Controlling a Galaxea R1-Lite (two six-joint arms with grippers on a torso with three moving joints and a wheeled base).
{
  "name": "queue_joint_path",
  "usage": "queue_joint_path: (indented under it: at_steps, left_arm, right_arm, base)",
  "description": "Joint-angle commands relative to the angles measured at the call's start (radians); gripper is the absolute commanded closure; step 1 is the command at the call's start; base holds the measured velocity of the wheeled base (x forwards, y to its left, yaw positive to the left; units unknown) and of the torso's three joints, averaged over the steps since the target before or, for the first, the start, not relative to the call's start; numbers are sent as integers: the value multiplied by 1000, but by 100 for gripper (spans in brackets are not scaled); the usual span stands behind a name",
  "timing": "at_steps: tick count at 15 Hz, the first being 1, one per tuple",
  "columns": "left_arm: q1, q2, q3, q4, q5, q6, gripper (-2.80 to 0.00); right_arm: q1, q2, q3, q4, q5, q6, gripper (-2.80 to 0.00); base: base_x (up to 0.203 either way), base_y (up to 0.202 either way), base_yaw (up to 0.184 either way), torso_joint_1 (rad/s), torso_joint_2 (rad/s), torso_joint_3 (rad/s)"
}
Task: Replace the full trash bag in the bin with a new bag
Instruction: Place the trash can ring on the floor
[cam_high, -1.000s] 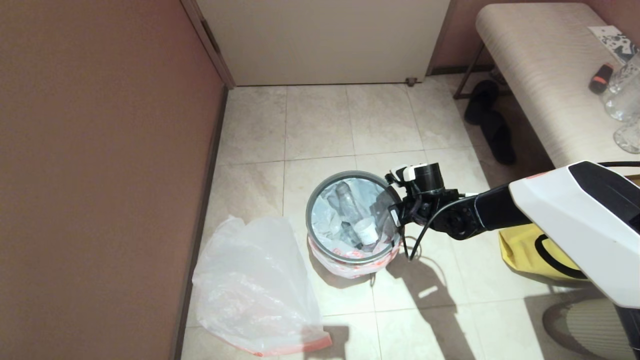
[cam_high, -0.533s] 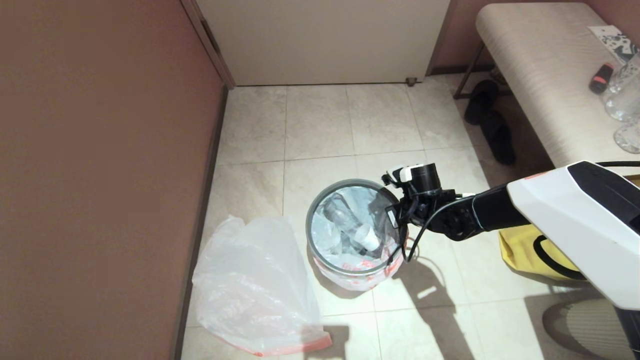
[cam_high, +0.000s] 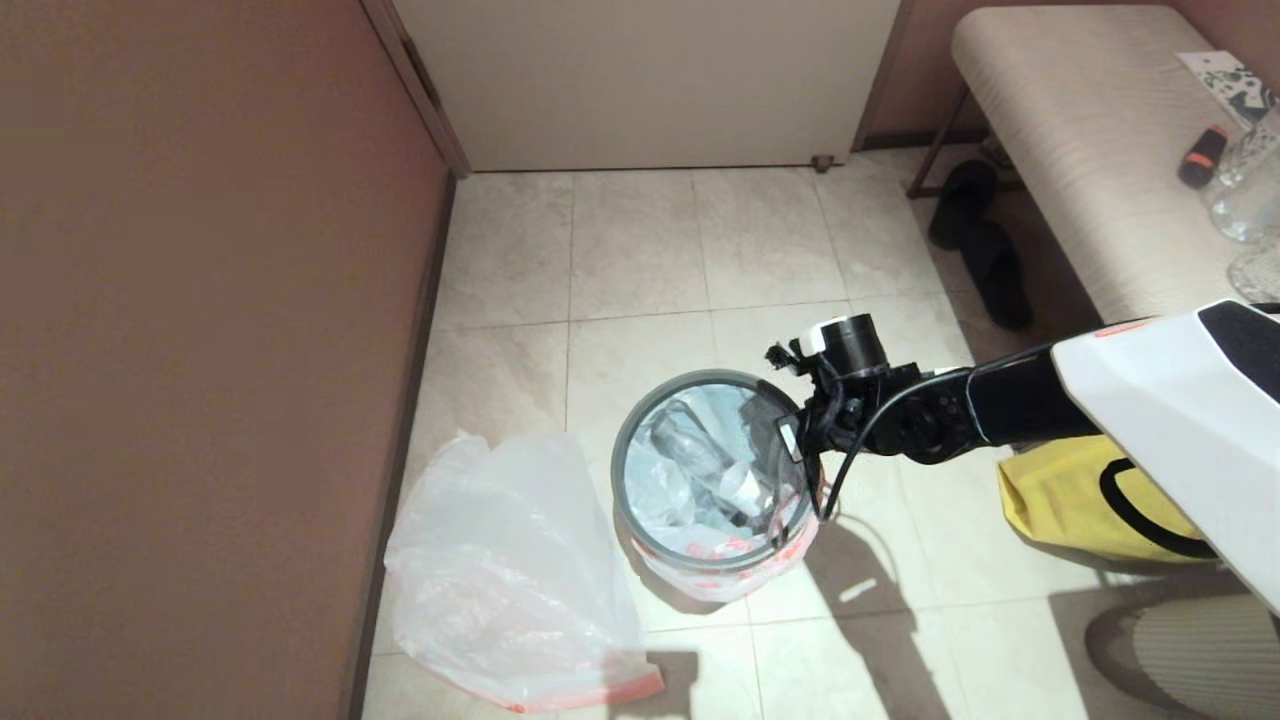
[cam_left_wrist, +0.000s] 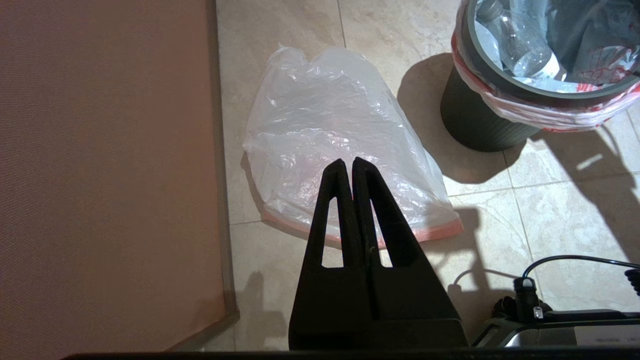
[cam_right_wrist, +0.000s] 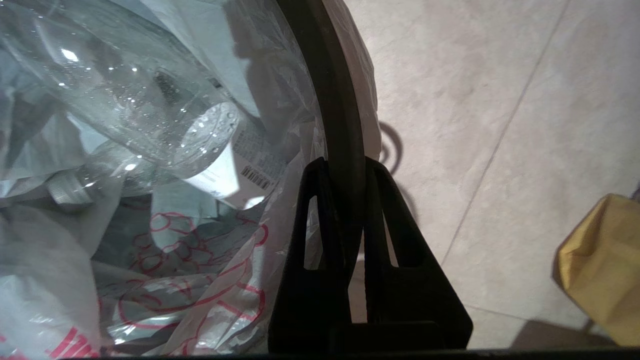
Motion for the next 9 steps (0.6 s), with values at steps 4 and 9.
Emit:
queue_joint_path:
  at_steps: [4, 9]
  left_arm:
    - [0, 1, 0, 1, 0, 0, 0]
    - [0, 1, 0, 1, 0, 0, 0]
  right_arm:
    - [6, 0, -51, 76, 25, 56, 0]
    - [14, 14, -53, 11, 16, 72, -280]
  base:
    - [0, 0, 0, 0, 0, 0]
    - [0, 0, 0, 0, 0, 0]
